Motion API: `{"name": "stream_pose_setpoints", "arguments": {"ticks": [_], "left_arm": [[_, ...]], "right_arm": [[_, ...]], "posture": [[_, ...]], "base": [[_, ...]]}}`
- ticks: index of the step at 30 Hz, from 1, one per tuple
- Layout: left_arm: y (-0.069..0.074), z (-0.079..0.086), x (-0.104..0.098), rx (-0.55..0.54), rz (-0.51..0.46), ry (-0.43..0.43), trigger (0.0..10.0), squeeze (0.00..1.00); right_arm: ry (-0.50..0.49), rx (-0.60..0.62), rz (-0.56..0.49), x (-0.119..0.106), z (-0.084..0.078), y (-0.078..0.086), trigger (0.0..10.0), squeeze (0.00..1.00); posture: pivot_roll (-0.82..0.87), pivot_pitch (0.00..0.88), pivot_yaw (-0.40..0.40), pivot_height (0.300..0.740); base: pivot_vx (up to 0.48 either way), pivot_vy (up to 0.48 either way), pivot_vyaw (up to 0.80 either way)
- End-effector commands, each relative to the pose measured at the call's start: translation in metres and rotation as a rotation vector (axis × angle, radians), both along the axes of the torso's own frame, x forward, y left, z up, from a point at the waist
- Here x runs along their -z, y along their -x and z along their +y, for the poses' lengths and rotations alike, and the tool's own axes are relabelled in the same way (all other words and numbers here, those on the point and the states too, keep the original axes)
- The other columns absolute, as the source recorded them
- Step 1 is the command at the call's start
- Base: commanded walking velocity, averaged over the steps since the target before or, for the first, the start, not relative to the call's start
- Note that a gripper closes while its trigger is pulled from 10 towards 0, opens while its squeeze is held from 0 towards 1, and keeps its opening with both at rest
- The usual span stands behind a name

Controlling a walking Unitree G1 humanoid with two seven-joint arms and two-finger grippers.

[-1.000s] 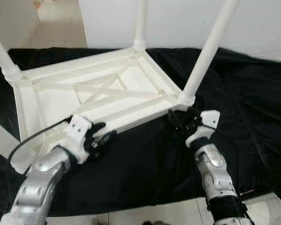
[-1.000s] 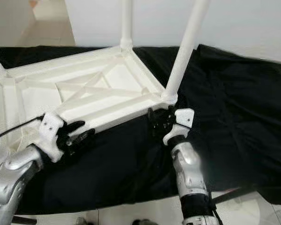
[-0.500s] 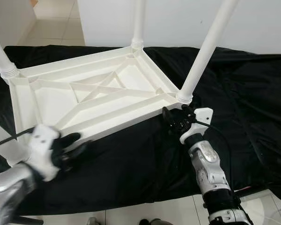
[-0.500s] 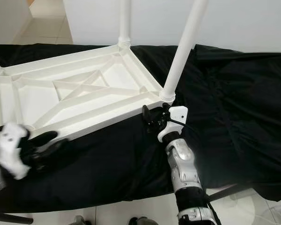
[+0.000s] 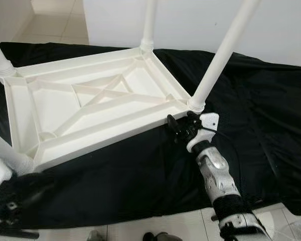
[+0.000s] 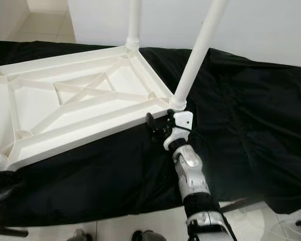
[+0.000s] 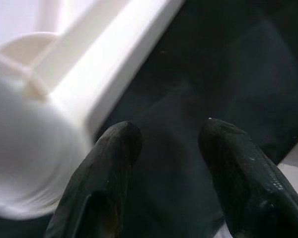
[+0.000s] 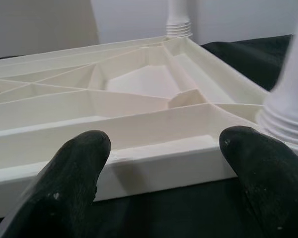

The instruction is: Building children table

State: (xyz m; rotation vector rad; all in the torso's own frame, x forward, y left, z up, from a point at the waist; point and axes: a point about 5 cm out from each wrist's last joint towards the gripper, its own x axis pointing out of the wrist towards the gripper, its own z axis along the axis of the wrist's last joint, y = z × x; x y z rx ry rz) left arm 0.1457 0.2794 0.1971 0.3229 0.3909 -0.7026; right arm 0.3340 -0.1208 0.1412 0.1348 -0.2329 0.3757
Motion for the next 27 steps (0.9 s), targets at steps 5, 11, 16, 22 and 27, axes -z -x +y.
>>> {"name": "stream_pose_setpoints", "arguments": {"ticks": [5, 11, 16, 22, 27], "left_arm": [[0.012, 0.015, -0.011, -0.063, 0.009, -0.06, 10.0, 0.0], [0.015, 0.044, -0.013, -0.26, -0.007, -0.187, 10.0, 0.0], [-0.01, 0.072, -0.022, -0.497, -0.209, -0.315, 10.0, 0.0], [-0.034, 0.089, -0.027, -0.642, -0.343, -0.29, 10.0, 0.0], [-0.055, 0.09, -0.024, -0.646, -0.405, -0.262, 10.0, 0.0]], "right_arm": [[0.006, -0.019, 0.004, 0.002, 0.003, -0.004, 10.0, 0.0], [0.007, -0.049, 0.003, 0.002, 0.009, -0.007, 10.0, 0.0], [0.006, -0.055, 0.005, 0.003, 0.011, -0.008, 10.0, 0.0], [0.015, -0.045, 0.007, 0.006, 0.008, -0.008, 10.0, 0.0], [0.001, -0.008, 0.016, 0.009, 0.005, -0.007, 10.0, 0.0]], "posture": [[0.21, 0.156, -0.135, 0.74], [0.23, 0.163, -0.139, 0.74], [0.23, 0.18, -0.145, 0.74], [0.21, 0.179, -0.127, 0.74], [0.19, 0.17, -0.122, 0.74]], "base": [[0.0, 0.0, 0.0], [0.0, 0.0, 0.0], [0.0, 0.0, 0.0], [0.0, 0.0, 0.0], [0.0, 0.0, 0.0]]}}
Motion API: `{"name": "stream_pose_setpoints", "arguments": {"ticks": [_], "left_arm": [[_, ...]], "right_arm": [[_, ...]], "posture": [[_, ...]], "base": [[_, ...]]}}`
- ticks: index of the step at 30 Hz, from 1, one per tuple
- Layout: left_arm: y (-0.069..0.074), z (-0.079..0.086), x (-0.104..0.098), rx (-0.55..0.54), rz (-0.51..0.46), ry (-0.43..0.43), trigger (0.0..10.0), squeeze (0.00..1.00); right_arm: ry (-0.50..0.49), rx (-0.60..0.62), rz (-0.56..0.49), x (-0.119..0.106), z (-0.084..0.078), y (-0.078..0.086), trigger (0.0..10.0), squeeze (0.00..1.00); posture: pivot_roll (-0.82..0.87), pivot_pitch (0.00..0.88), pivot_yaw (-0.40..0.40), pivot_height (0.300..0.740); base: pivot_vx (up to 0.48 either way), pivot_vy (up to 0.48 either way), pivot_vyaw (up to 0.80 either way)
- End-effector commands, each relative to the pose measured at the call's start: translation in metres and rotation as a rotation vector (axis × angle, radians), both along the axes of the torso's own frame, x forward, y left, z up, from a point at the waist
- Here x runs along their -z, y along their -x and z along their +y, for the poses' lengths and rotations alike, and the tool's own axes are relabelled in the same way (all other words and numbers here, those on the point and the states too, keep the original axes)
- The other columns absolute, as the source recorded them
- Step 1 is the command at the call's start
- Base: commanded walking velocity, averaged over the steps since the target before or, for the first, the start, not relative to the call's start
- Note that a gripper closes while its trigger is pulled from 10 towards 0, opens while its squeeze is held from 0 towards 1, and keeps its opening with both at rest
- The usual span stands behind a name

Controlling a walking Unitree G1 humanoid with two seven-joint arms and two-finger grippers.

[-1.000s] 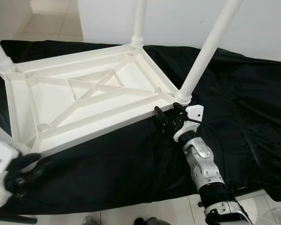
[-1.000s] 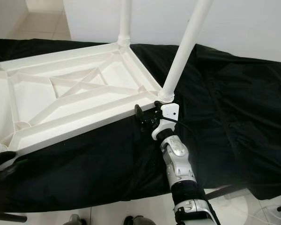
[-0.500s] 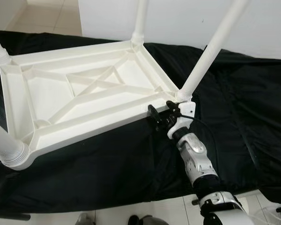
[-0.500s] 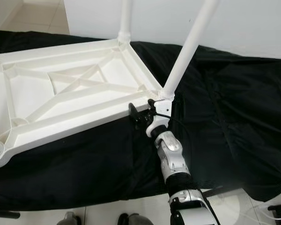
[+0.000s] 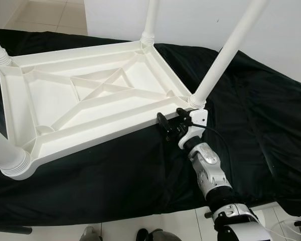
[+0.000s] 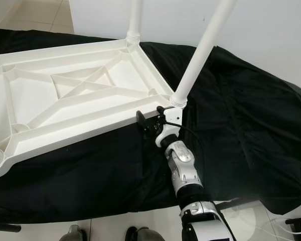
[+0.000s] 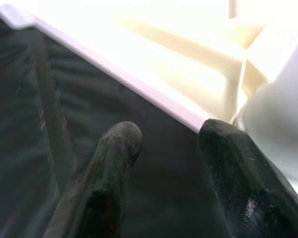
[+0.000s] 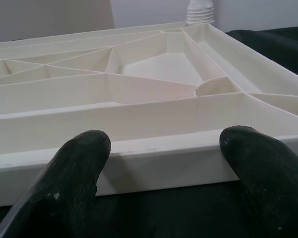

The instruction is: Building children table

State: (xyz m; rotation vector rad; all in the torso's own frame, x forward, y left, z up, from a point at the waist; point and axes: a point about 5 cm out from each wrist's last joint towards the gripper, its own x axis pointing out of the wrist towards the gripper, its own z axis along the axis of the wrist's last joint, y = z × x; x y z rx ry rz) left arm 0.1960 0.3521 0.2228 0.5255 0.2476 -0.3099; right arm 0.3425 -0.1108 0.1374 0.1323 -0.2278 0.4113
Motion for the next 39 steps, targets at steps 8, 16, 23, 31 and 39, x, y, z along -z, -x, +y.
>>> {"name": "stream_pose_setpoints", "arguments": {"ticks": [8, 16, 23, 31, 39], "left_arm": [[-0.054, -0.005, 0.006, -0.226, -0.25, 0.112, 10.0, 0.0], [-0.074, -0.067, 0.019, 0.08, -0.252, 0.254, 10.0, 0.0], [-0.068, -0.116, 0.039, 0.342, -0.149, 0.347, 10.0, 0.0], [-0.053, -0.156, 0.048, 0.524, -0.066, 0.45, 10.0, 0.0], [-0.037, -0.206, 0.058, 0.656, -0.009, 0.548, 10.0, 0.0]], "right_arm": [[0.037, 0.112, 0.032, 0.01, -0.013, 0.002, 10.0, 0.0], [0.06, 0.201, 0.08, 0.017, -0.022, 0.003, 10.0, 0.0], [0.053, 0.23, 0.119, 0.013, -0.027, -0.003, 10.0, 0.0], [0.1, 0.231, 0.117, 0.004, -0.031, -0.015, 10.0, 0.0], [0.159, 0.15, 0.178, -0.005, -0.023, -0.036, 10.0, 0.0]], "posture": [[0.14, 0.152, -0.094, 0.74], [0.09, 0.15, -0.079, 0.74], [0.04, 0.138, -0.092, 0.74], [0.03, 0.124, -0.11, 0.74], [0.07, 0.111, -0.141, 0.74]], "base": [[0.0, 0.0, 0.0], [0.0, 0.0, 0.0], [0.0, 0.0, 0.0], [0.0, 0.0, 0.0], [0.0, 0.0, 0.0]]}}
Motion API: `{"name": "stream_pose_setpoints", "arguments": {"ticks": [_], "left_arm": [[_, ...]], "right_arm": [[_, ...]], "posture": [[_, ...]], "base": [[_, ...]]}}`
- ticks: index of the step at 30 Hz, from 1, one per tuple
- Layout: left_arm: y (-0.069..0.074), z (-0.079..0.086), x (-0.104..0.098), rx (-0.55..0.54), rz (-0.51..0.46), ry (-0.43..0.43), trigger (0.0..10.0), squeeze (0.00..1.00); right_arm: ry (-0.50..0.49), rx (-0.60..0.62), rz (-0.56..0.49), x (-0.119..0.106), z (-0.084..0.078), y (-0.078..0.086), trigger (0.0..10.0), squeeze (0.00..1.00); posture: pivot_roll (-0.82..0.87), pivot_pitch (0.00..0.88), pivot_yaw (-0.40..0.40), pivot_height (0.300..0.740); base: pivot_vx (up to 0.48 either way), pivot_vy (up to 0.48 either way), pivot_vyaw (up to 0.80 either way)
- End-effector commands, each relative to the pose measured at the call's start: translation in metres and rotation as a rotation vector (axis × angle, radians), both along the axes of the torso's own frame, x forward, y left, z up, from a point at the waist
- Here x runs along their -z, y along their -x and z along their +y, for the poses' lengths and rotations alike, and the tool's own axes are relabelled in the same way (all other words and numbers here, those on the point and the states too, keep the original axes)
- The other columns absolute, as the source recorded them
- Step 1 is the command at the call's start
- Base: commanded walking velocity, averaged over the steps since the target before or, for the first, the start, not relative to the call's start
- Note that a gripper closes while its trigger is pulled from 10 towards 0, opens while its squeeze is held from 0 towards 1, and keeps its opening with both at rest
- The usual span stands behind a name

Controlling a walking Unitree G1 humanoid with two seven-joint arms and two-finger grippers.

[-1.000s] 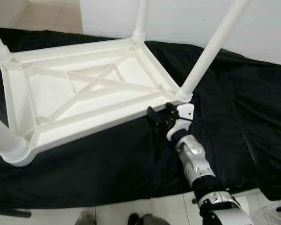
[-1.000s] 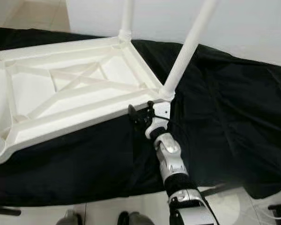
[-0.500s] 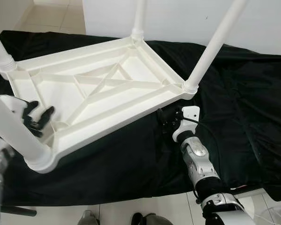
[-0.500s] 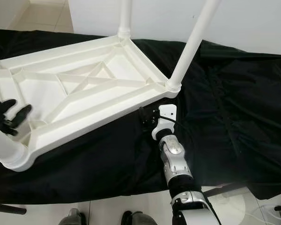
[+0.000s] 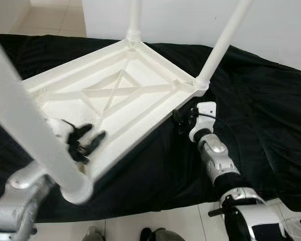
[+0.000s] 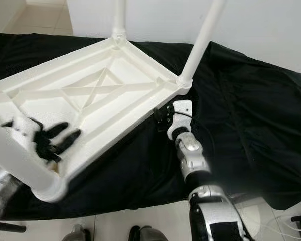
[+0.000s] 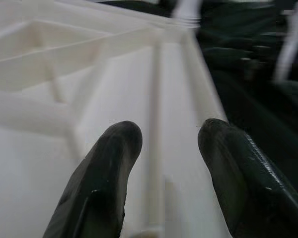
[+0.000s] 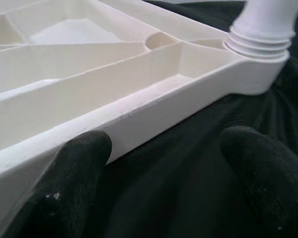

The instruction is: Building children table

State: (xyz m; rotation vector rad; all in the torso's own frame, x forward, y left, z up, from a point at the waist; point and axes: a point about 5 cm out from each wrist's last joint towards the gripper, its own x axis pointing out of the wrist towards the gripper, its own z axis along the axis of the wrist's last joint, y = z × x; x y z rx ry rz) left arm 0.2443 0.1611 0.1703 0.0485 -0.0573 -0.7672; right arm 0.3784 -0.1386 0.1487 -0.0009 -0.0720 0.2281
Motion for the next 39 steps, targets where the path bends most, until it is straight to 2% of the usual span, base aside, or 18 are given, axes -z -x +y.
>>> {"name": "stream_pose_setpoints", "arguments": {"ticks": [1, 4, 5, 6, 12, 17, 19, 22, 23, 26, 29, 31, 32, 33, 34, 35, 39], "left_arm": [[0.013, -0.021, 0.005, 0.228, 0.029, -0.002, 10.0, 0.0], [0.015, -0.029, 0.005, 0.251, 0.034, 0.016, 10.0, 0.0], [0.017, -0.036, 0.005, 0.27, 0.038, 0.027, 10.0, 0.0], [0.017, -0.036, 0.005, 0.27, 0.038, 0.027, 10.0, 0.0], [0.016, -0.062, 0.002, 0.322, 0.031, 0.052, 10.0, 0.0], [0.016, -0.069, 0.0, 0.339, 0.027, 0.06, 10.0, 0.0], [0.016, -0.075, -0.002, 0.349, 0.024, 0.067, 10.0, 0.0], [0.016, -0.075, -0.001, 0.351, 0.028, 0.057, 10.0, 0.0], [0.013, -0.065, 0.003, 0.322, 0.03, 0.021, 10.0, 0.0], [0.011, -0.059, 0.006, 0.306, 0.03, -0.006, 10.0, 0.0], [0.009, -0.039, 0.01, 0.296, 0.048, -0.053, 10.0, 0.0], [0.009, -0.039, 0.01, 0.296, 0.048, -0.053, 10.0, 0.0], [0.009, -0.032, 0.011, 0.302, 0.061, -0.067, 10.0, 0.0], [0.009, -0.032, 0.011, 0.302, 0.061, -0.067, 10.0, 0.0], [0.009, -0.024, 0.011, 0.298, 0.071, -0.082, 10.0, 0.0], [0.004, -0.002, 0.009, 0.268, 0.077, -0.11, 10.0, 0.0], [0.0, 0.011, 0.006, 0.241, 0.074, -0.126, 10.0, 0.0]], "right_arm": [[0.016, -0.042, 0.045, 0.006, 0.006, -0.001, 10.0, 0.0], [0.029, -0.045, 0.043, 0.004, 0.008, -0.003, 10.0, 0.0], [0.037, -0.064, 0.045, 0.002, 0.014, -0.005, 10.0, 0.0], [0.037, -0.064, 0.045, 0.002, 0.014, -0.005, 10.0, 0.0], [0.046, -0.079, 0.061, 0.002, 0.031, -0.009, 10.0, 0.0], [0.046, -0.061, 0.048, 0.001, 0.03, -0.009, 10.0, 0.0], [0.047, -0.018, 0.024, 0.002, 0.023, -0.008, 10.0, 0.0], [0.033, 0.008, 0.003, 0.005, 0.015, -0.004, 10.0, 0.0], [0.013, 0.052, -0.034, 0.011, -0.001, 0.003, 10.0, 0.0], [0.006, 0.074, -0.056, 0.014, -0.009, 0.008, 10.0, 0.0], [-0.024, 0.122, -0.087, 0.019, -0.03, 0.02, 10.0, 0.0], [-0.024, 0.122, -0.087, 0.019, -0.03, 0.02, 10.0, 0.0], [-0.025, 0.131, -0.099, 0.021, -0.035, 0.024, 10.0, 0.0], [-0.025, 0.131, -0.099, 0.021, -0.035, 0.024, 10.0, 0.0], [-0.022, 0.134, -0.107, 0.022, -0.039, 0.029, 10.0, 0.0], [-0.009, 0.137, -0.128, 0.026, -0.045, 0.04, 10.0, 0.0], [-0.003, 0.138, -0.139, 0.028, -0.048, 0.047, 10.0, 0.0]], "posture": [[0.07, 0.11, -0.143, 0.74], [0.07, 0.109, -0.141, 0.74], [0.08, 0.107, -0.138, 0.74], [0.08, 0.107, -0.138, 0.74], [0.07, 0.107, -0.123, 0.74], [0.07, 0.107, -0.121, 0.74], [0.07, 0.109, -0.116, 0.74], [0.07, 0.113, -0.109, 0.74], [0.06, 0.117, -0.098, 0.74], [0.06, 0.117, -0.098, 0.74], [0.05, 0.119, -0.084, 0.74], [0.05, 0.119, -0.084, 0.74], [0.05, 0.119, -0.081, 0.74], [0.05, 0.119, -0.081, 0.74], [0.04, 0.119, -0.074, 0.74], [0.03, 0.117, -0.065, 0.74], [0.03, 0.117, -0.057, 0.74]], "base": [[0.0, 0.0, 0.0], [0.0, 0.0, 0.0], [0.0, 0.0, 0.0], [0.0, 0.0, 0.0], [0.0, 0.0, 0.0], [0.0, 0.0, 0.0], [0.0, 0.0, 0.0], [0.0, 0.0, 0.0], [0.0, 0.0, 0.0], [0.0, 0.0, 0.0], [0.0, 0.0, 0.0], [0.0, 0.0, 0.0], [0.0, 0.0, 0.0], [0.0, 0.0, 0.0], [0.0, 0.0, 0.0], [0.0, 0.0, 0.0], [0.0, 0.0, 0.0]]}}
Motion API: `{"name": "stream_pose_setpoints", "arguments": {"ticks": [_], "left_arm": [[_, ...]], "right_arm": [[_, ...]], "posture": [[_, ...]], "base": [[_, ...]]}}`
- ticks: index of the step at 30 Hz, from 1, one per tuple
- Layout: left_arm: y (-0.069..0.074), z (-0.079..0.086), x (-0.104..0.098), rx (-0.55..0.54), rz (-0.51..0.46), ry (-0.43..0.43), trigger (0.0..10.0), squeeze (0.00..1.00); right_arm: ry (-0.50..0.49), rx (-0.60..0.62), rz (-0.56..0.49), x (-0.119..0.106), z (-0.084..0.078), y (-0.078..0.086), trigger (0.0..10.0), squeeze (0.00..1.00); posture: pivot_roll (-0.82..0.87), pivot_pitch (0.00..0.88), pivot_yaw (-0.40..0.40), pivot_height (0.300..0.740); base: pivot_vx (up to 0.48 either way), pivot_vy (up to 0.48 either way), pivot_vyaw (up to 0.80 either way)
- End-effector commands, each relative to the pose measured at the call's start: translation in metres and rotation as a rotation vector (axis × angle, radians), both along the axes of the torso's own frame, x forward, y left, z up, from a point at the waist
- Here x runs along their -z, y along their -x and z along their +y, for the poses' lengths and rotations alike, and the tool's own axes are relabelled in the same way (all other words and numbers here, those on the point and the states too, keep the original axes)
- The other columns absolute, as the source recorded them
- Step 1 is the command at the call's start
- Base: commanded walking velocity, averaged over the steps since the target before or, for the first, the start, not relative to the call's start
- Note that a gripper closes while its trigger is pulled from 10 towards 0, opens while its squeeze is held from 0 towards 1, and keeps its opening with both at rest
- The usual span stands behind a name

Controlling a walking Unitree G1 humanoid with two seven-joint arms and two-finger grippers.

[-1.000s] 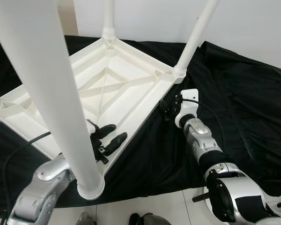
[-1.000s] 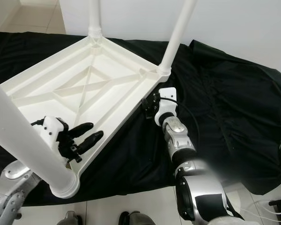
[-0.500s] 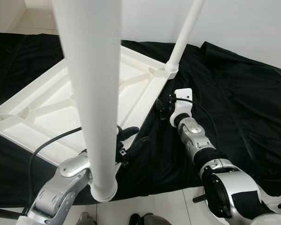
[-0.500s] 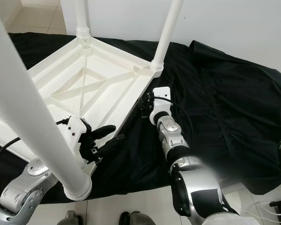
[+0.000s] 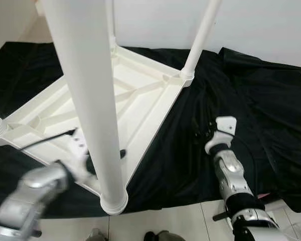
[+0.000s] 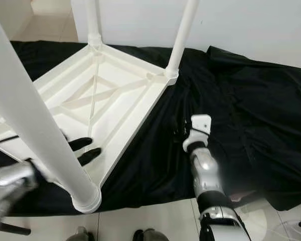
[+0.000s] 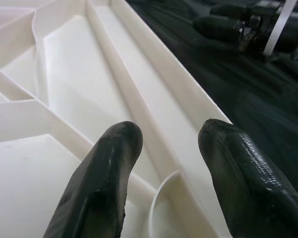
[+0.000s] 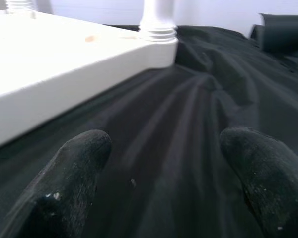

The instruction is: Building children table

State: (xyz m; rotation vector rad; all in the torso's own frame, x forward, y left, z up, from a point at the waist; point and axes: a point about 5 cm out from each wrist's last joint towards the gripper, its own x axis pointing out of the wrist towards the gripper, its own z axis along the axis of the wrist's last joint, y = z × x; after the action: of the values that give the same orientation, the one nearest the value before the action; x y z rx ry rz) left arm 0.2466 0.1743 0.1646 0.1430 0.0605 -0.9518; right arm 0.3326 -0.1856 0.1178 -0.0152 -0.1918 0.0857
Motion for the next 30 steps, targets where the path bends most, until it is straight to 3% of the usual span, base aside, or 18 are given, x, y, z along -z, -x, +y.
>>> {"name": "stream_pose_setpoints", "arguments": {"ticks": [1, 5, 7, 12, 20, 21, 26, 27, 30], "left_arm": [[0.003, -0.002, 0.001, 0.06, 0.005, 0.009, 10.0, 0.0], [-0.011, 0.027, -0.005, -0.065, -0.045, -0.03, 10.0, 0.0], [-0.014, 0.031, -0.005, -0.088, -0.064, -0.05, 10.0, 0.0], [-0.012, 0.032, 0.004, -0.064, -0.023, -0.104, 10.0, 0.0], [-0.006, 0.048, 0.006, -0.005, -0.015, -0.179, 10.0, 0.0], [-0.006, 0.053, 0.007, 0.005, -0.001, -0.193, 10.0, 1.0], [-0.003, 0.061, 0.006, 0.039, 0.012, -0.23, 10.0, 1.0], [-0.003, 0.062, 0.005, 0.04, 0.011, -0.232, 10.0, 0.1], [-0.002, 0.065, 0.005, 0.049, 0.036, -0.239, 10.0, 0.1]], "right_arm": [[0.003, -0.004, -0.018, -0.003, -0.001, 0.001, 10.0, 0.0], [0.009, 0.009, -0.004, 0.005, -0.006, 0.013, 10.0, 0.0], [0.011, 0.01, -0.004, 0.006, -0.007, 0.016, 10.0, 0.0], [0.017, 0.007, 0.007, 0.009, -0.009, 0.023, 10.0, 0.0], [0.036, -0.01, 0.03, 0.011, -0.014, 0.033, 10.0, 0.0], [0.044, -0.012, 0.037, 0.012, -0.016, 0.035, 10.0, 0.0], [0.058, -0.014, 0.054, 0.014, -0.018, 0.036, 10.0, 0.0], [0.058, -0.014, 0.056, 0.014, -0.018, 0.037, 10.0, 0.0], [0.061, -0.016, 0.058, 0.014, -0.018, 0.037, 10.0, 0.0]], "posture": [[0.03, 0.117, -0.057, 0.74], [0.03, 0.116, -0.047, 0.74], [0.03, 0.116, -0.047, 0.74], [0.03, 0.113, -0.044, 0.74], [0.03, 0.112, -0.054, 0.74], [0.03, 0.112, -0.061, 0.74], [0.04, 0.112, -0.065, 0.74], [0.04, 0.112, -0.065, 0.74], [0.04, 0.112, -0.065, 0.74]], "base": [[0.0, 0.0, 0.0], [0.0, 0.0, 0.0], [0.0, 0.0, 0.0], [0.0, 0.0, 0.0], [0.0, 0.0, 0.0], [0.0, 0.0, 0.0], [0.0, 0.0, 0.0], [0.0, 0.0, 0.0], [0.0, 0.0, 0.0]]}}
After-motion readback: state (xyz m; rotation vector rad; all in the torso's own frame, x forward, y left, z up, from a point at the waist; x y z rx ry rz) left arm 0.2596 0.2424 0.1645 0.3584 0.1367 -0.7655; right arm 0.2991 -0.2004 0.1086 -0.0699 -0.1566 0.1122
